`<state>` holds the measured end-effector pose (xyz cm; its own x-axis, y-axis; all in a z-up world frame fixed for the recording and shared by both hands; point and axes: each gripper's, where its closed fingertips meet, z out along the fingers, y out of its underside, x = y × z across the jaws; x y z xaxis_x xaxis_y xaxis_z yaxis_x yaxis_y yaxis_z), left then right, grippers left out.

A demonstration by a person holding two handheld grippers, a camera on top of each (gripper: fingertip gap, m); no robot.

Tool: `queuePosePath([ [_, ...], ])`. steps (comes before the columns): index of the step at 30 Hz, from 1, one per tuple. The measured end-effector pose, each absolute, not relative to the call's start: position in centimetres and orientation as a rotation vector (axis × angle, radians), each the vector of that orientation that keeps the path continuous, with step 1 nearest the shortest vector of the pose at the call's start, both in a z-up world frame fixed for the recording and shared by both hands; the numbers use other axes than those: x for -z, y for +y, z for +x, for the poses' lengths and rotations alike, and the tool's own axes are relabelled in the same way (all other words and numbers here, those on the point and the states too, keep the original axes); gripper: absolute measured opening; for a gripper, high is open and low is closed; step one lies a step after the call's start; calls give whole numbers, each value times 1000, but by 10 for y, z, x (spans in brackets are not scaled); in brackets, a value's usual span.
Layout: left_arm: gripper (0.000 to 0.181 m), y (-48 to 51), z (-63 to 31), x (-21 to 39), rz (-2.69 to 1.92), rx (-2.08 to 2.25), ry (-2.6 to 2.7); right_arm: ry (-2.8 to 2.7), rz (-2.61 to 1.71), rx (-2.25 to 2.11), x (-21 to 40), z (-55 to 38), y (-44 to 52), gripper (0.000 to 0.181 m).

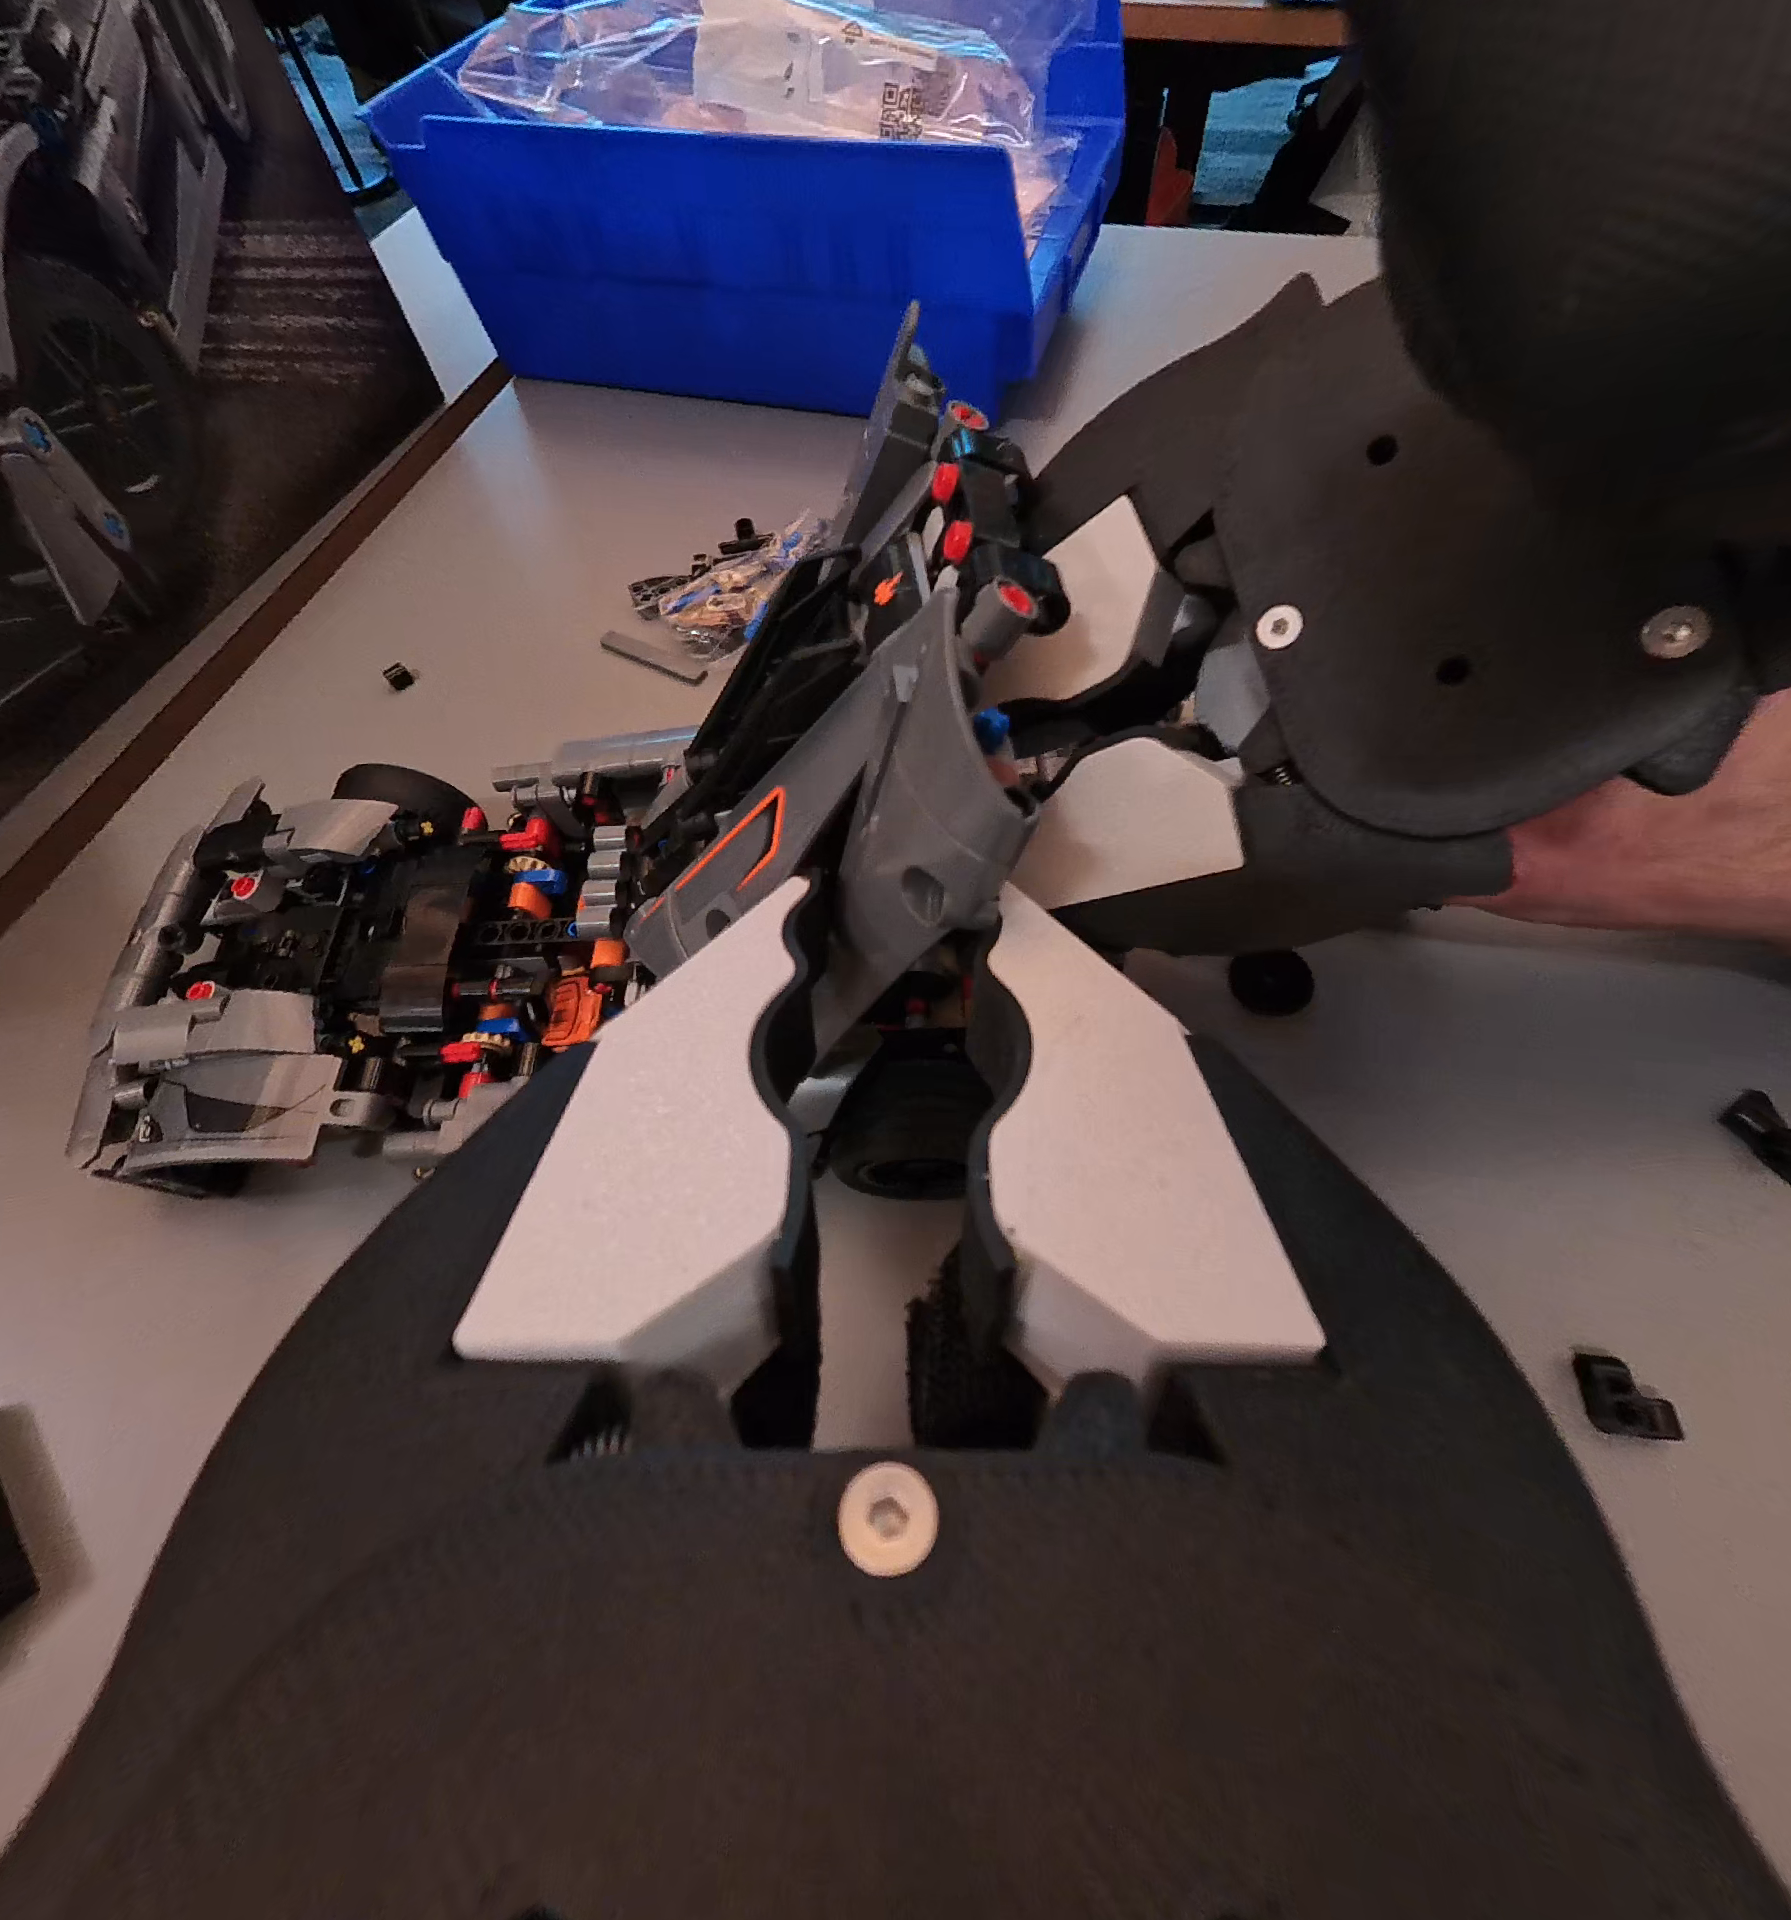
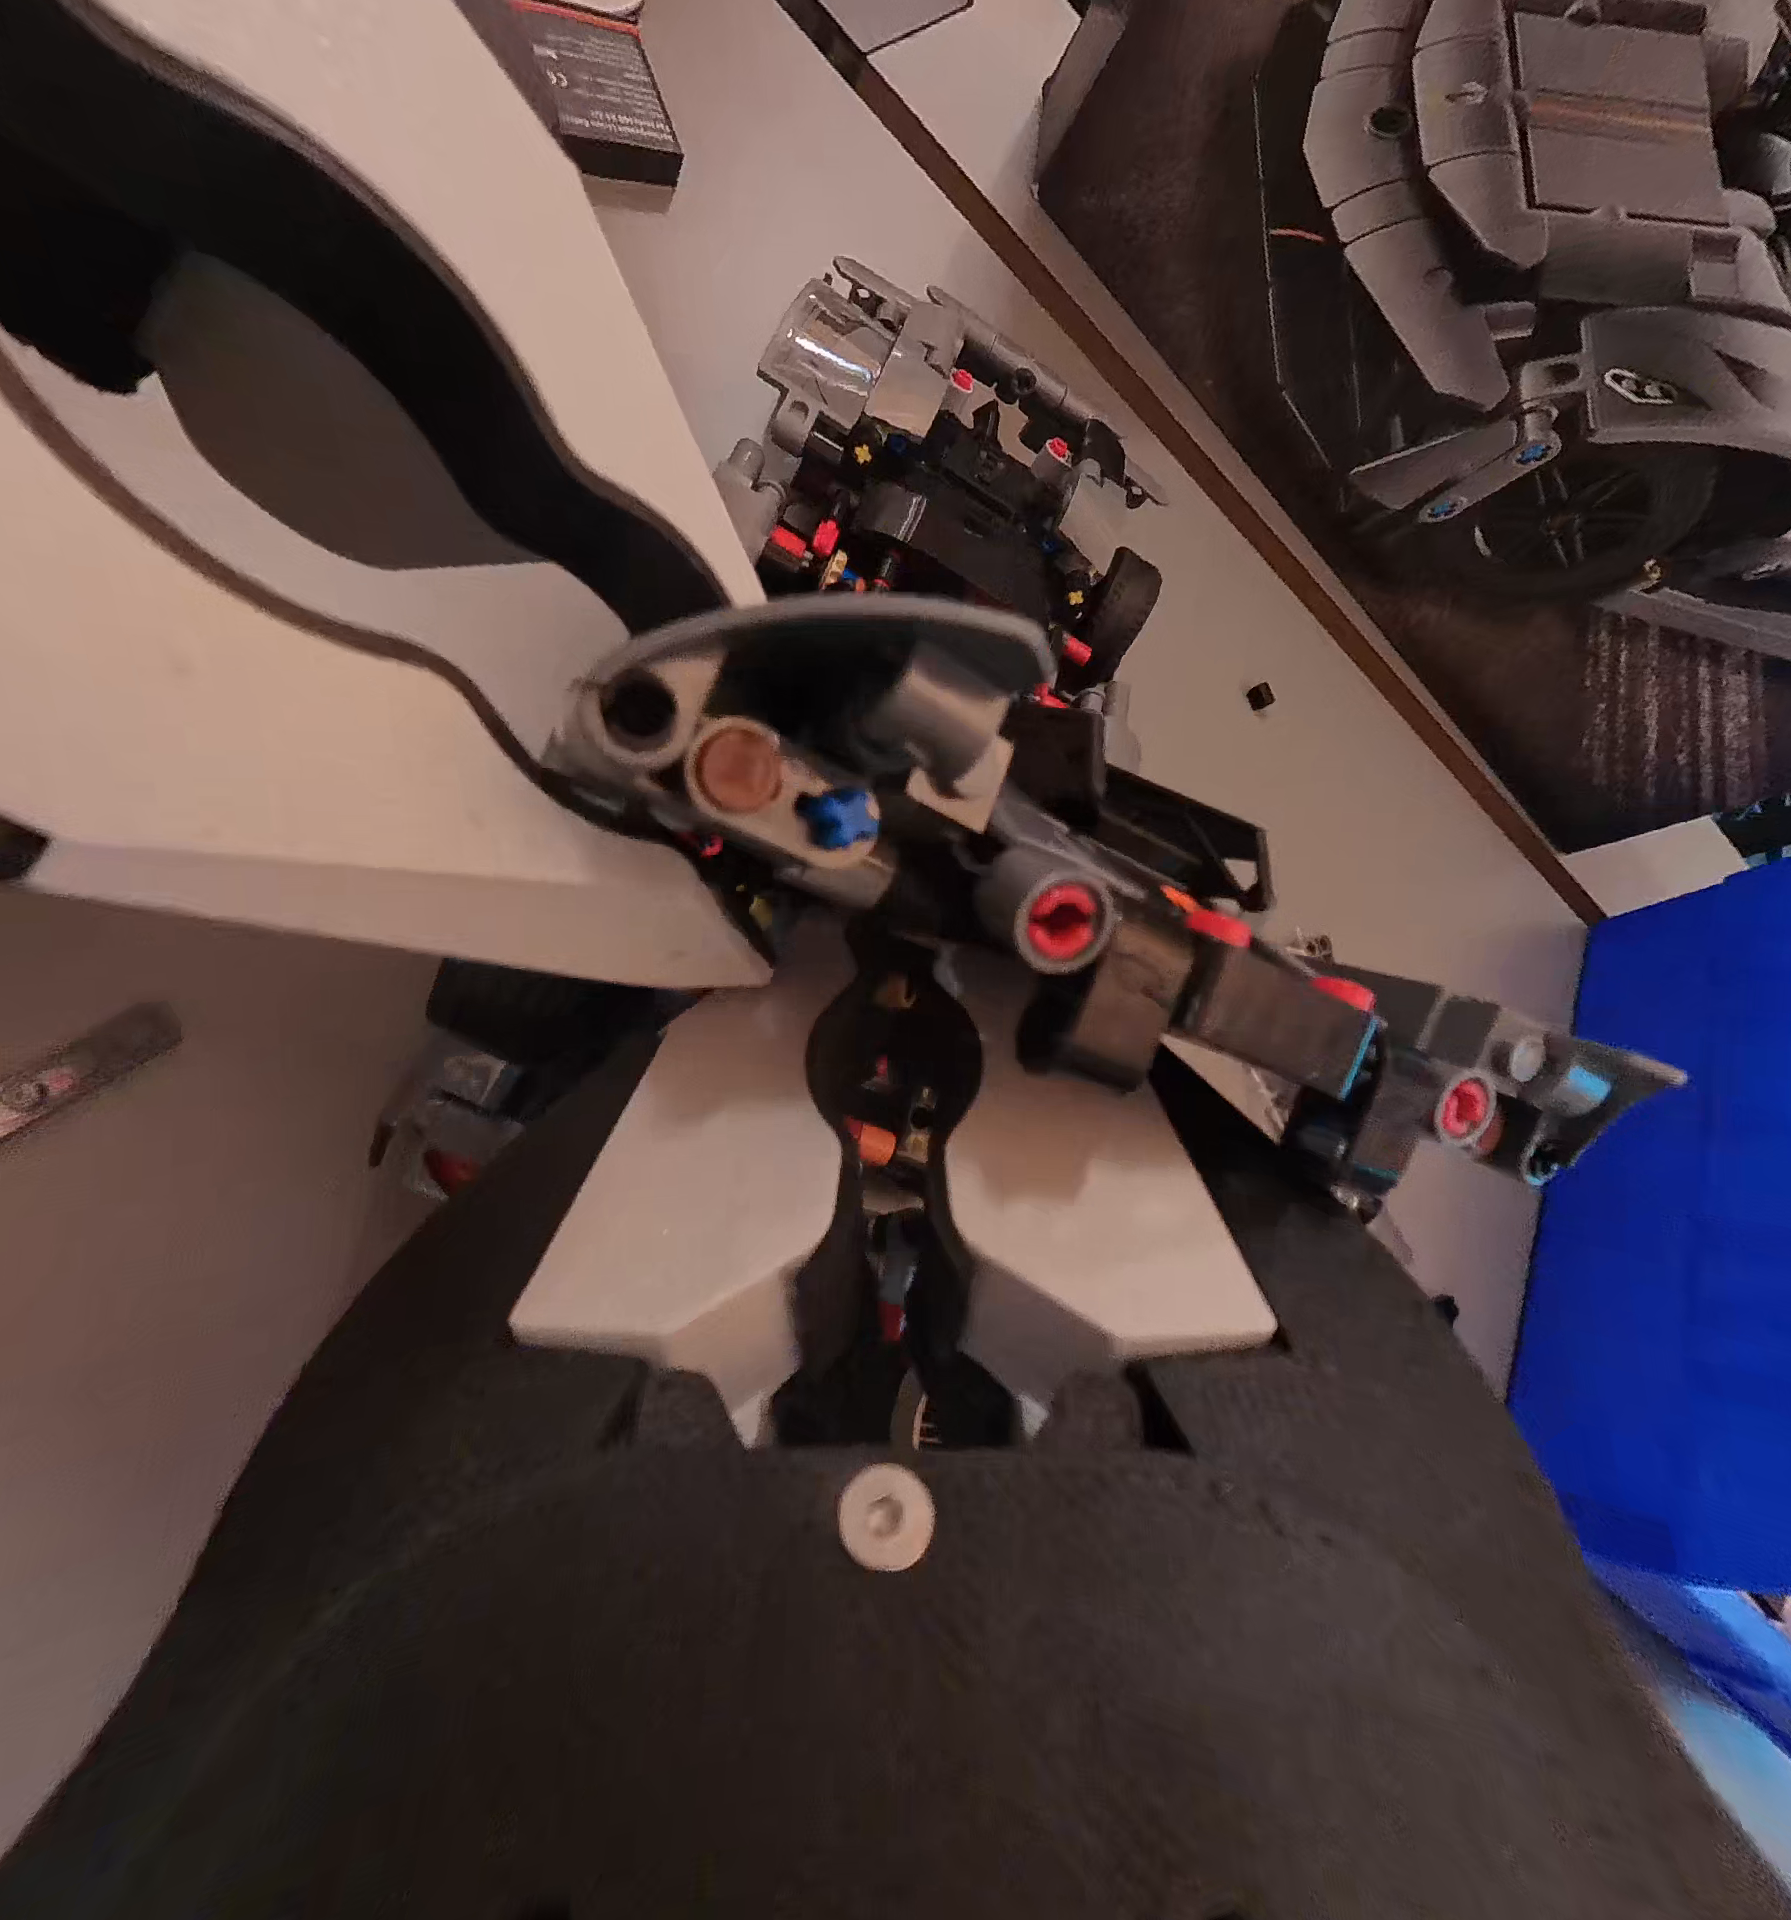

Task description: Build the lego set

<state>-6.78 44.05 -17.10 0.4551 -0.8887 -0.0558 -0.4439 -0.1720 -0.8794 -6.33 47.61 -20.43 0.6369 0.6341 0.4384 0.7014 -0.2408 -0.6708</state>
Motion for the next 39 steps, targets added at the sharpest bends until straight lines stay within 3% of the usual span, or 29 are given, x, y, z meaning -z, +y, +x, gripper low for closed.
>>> queuePosePath([
  [23, 22, 457, -82, 166, -1835, 837, 977, -1006, -1811, -304, 187, -22, 435, 0],
  [39, 24, 458, -84, 168, -1838, 777, 1010, -962, -1793, -323, 175, -17, 431, 0],
])
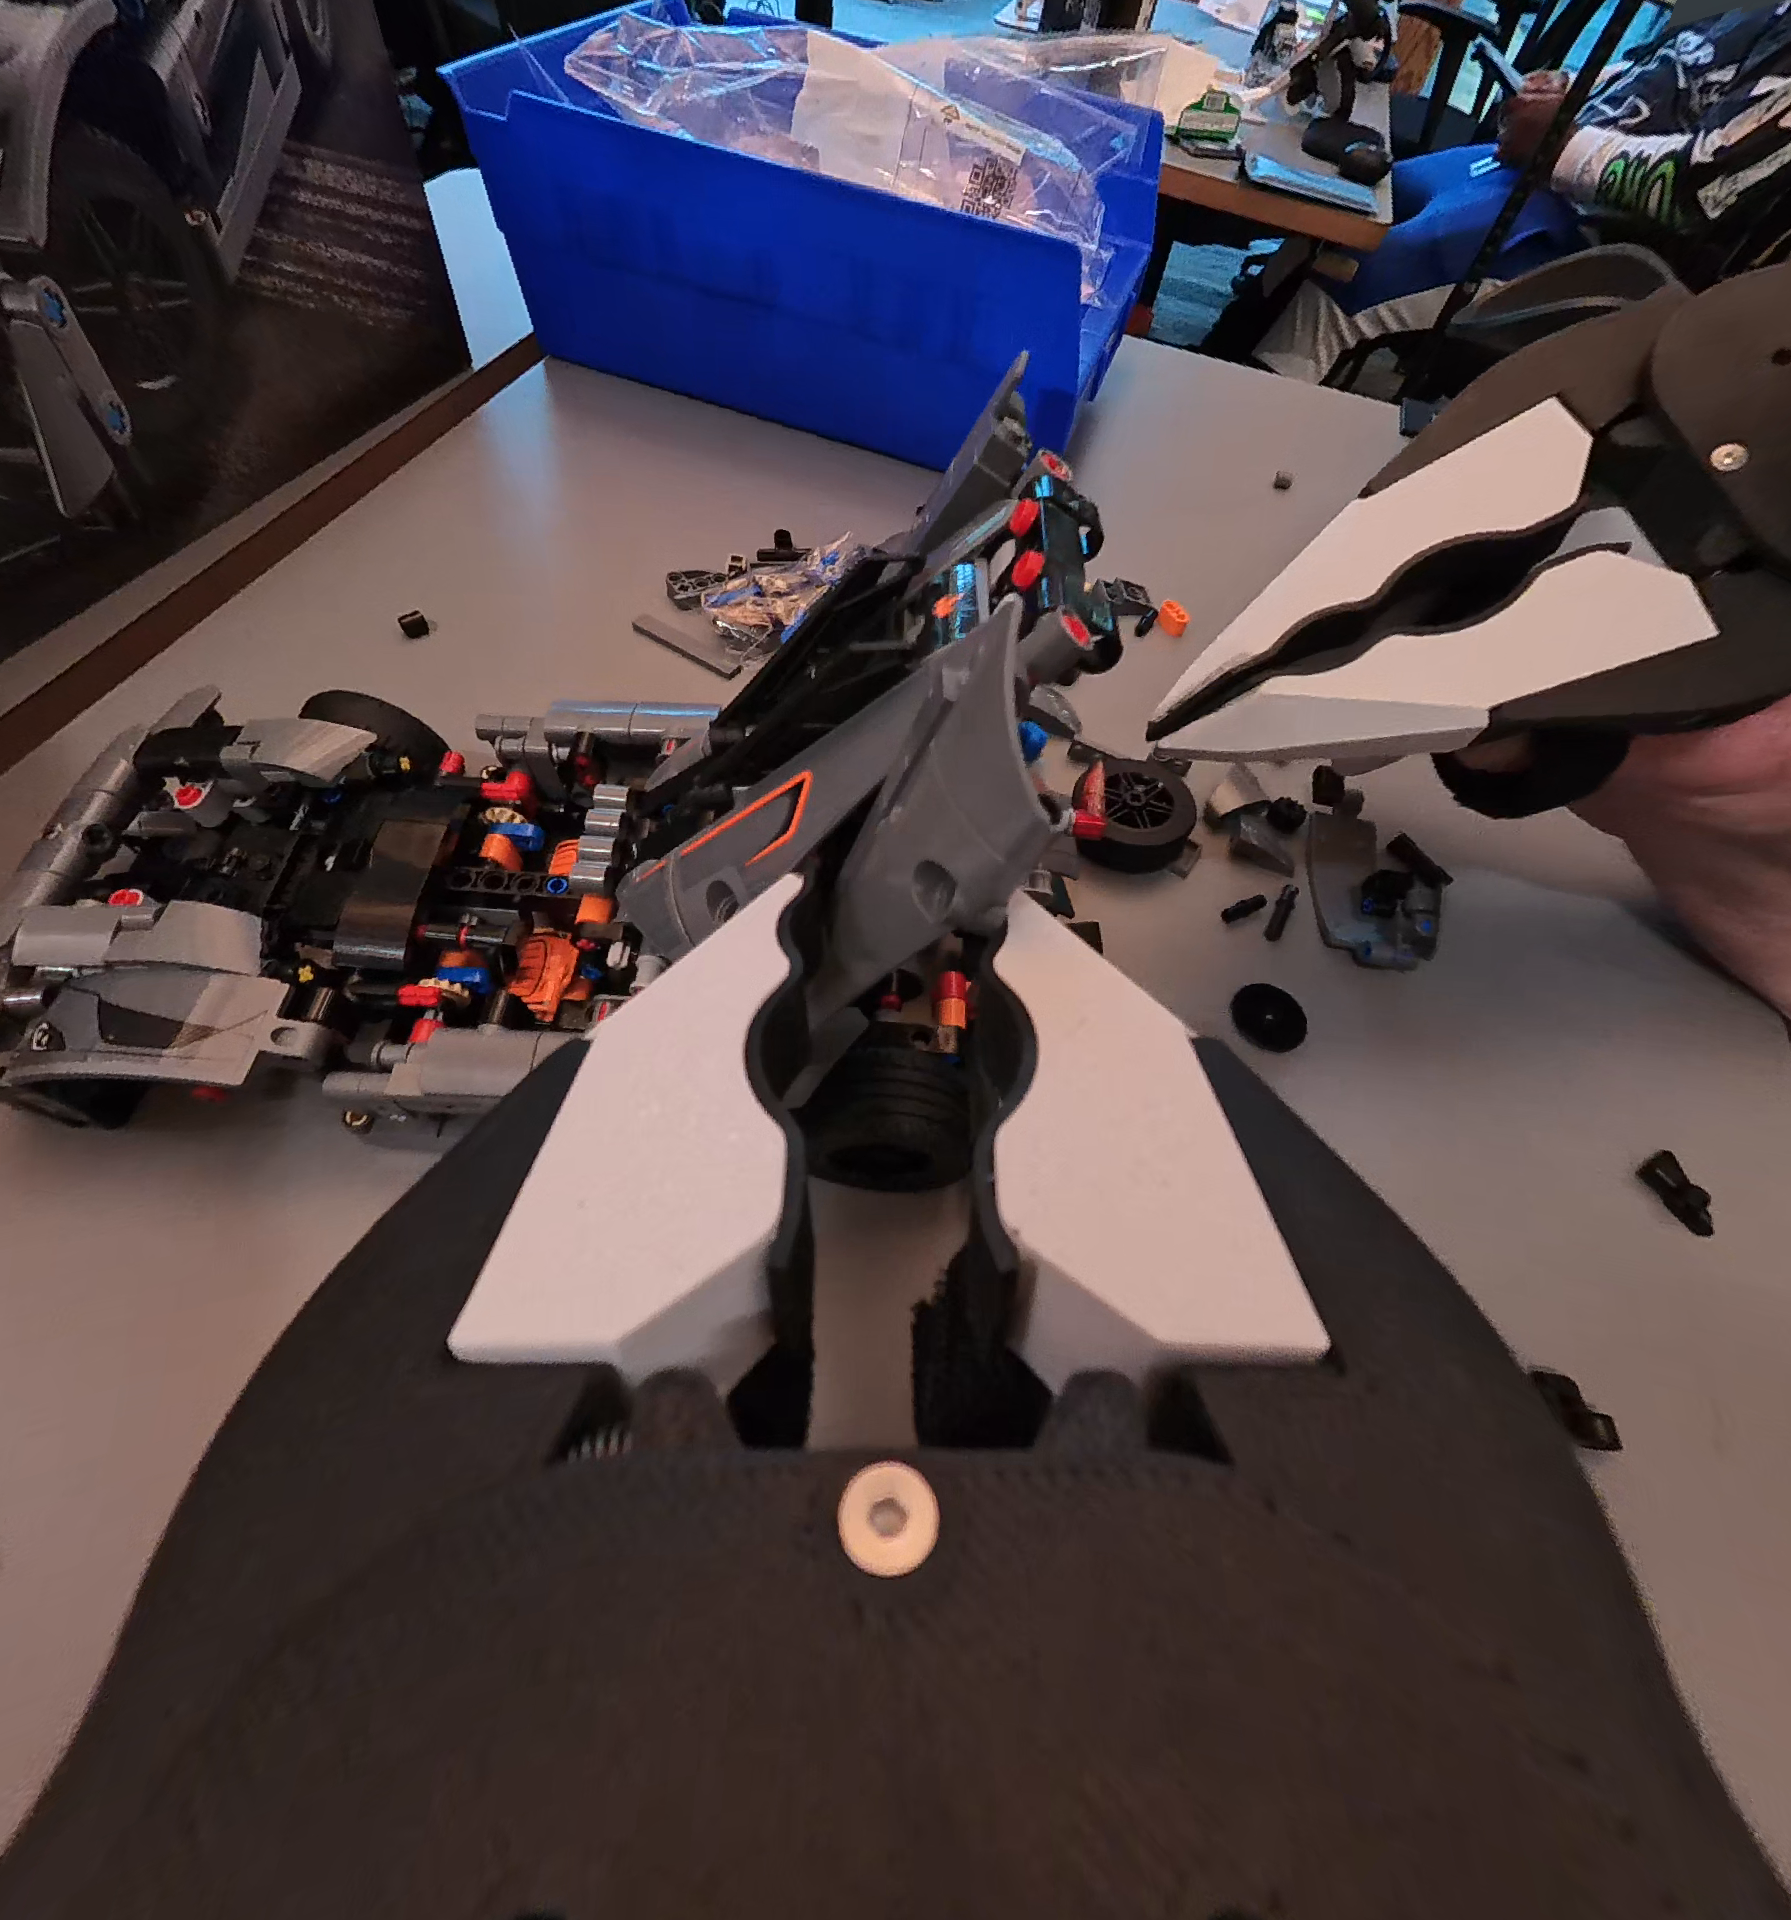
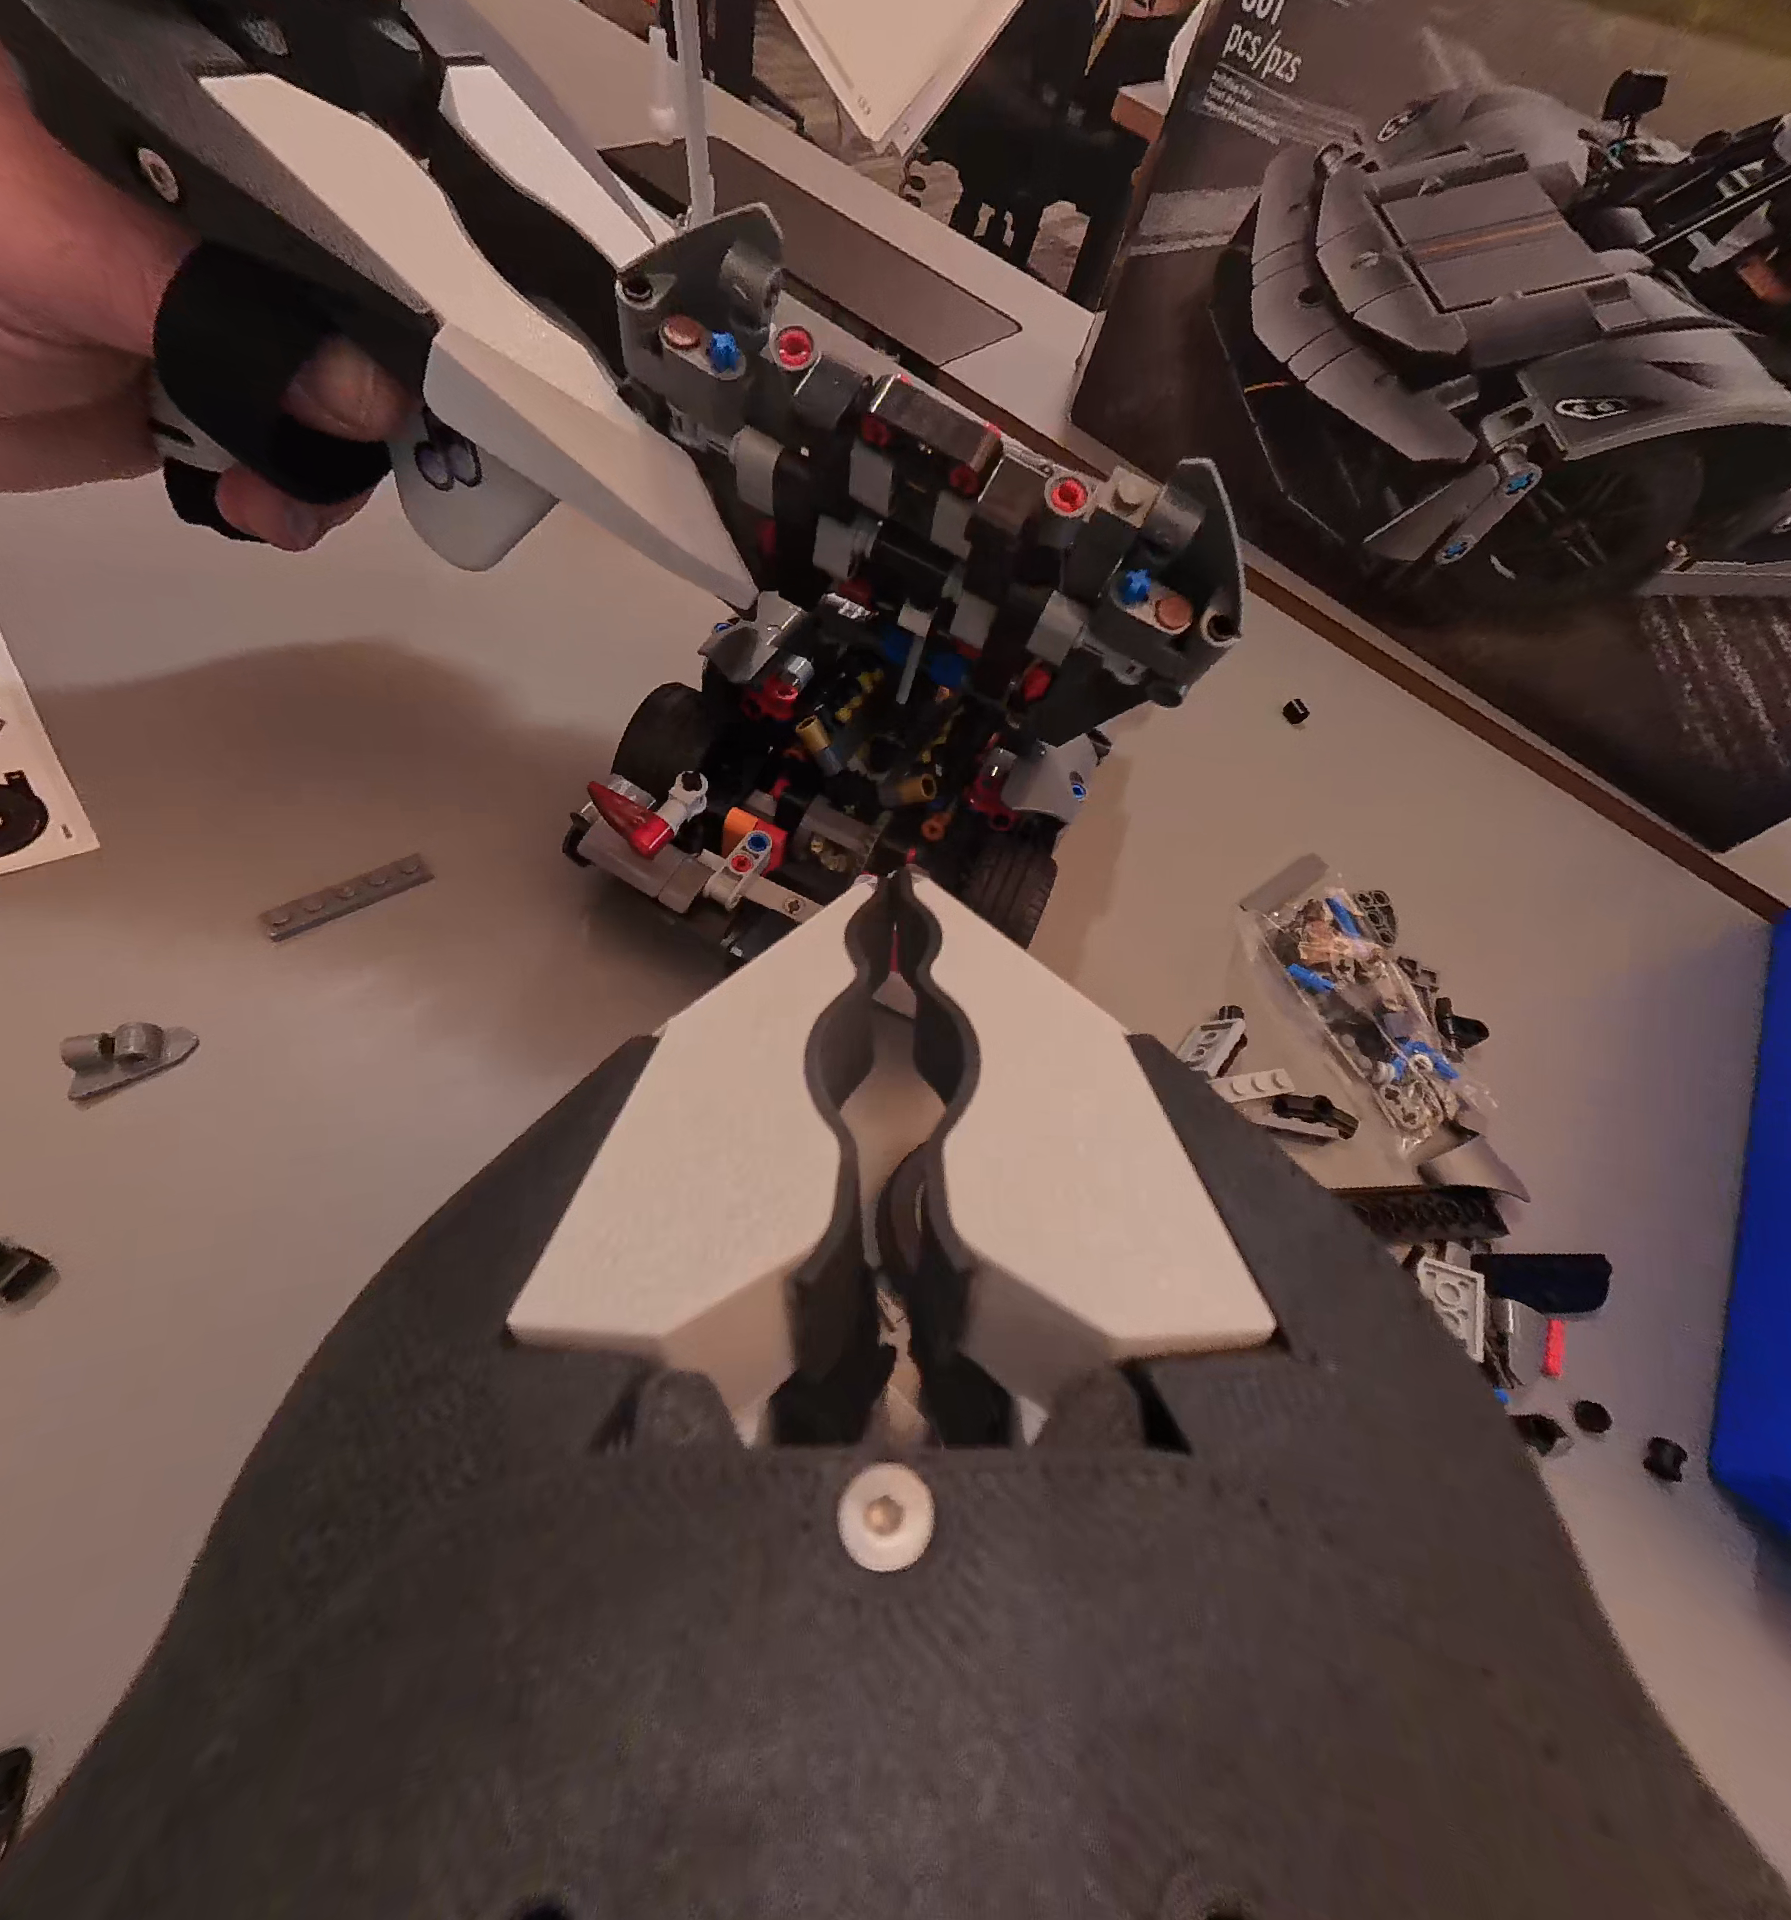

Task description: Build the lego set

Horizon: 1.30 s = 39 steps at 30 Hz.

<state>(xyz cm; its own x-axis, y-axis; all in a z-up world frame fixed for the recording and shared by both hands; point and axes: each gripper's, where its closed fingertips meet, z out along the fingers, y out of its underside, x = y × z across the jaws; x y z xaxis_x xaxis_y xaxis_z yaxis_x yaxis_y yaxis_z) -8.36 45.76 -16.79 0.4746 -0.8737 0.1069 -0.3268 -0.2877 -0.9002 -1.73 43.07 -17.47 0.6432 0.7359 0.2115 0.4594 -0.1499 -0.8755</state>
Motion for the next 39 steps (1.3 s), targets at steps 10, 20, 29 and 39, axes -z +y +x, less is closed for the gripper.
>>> queuePosePath([
  [10, 24, 456, -85, 172, -1846, 724, 1007, -948, -1798, -349, 174, -18, 429, 0],
  [20, 40, 450, -98, 184, -1892, 482, 1061, -913, -1782, -377, 168, -13, 430, 0],
  [29, 41, 416, -112, 192, -1905, 278, 1073, -829, -1768, -430, 160, -5, 434, 0],
  [39, 49, 403, -80, 213, -1895, 152, 1186, -805, -1781, -467, 162, -3, 437, 0],
])
